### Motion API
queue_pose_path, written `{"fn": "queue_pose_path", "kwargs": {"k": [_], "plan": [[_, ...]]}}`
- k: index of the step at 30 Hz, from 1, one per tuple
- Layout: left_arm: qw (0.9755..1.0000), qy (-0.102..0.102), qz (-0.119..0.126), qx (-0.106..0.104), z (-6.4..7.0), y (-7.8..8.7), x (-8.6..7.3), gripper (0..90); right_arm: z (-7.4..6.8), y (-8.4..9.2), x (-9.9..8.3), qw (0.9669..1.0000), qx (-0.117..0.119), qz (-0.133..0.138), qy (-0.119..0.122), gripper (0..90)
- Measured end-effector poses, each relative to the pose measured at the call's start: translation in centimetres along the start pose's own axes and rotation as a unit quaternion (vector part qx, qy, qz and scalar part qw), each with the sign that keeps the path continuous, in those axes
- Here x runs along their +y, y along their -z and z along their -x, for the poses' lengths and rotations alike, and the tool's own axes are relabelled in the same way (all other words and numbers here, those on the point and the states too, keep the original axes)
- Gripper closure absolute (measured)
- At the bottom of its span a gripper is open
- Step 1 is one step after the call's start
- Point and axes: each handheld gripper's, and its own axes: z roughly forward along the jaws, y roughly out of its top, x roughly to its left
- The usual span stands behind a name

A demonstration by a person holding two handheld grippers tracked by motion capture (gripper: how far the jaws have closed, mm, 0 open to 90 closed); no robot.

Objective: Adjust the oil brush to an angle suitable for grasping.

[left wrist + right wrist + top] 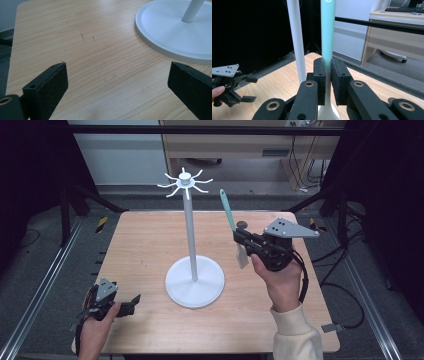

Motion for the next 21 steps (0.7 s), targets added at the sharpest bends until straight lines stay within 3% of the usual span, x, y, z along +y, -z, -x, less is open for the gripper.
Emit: {"fn": "queue_pose_path", "kwargs": {"k": [21], "plan": [[1.0,-0.001,0.0,0.001,0.1,0.0,0.0,2.6,-1.1,1.1,1.1,0.9996,0.018,0.022,0.007,82.7]]}}
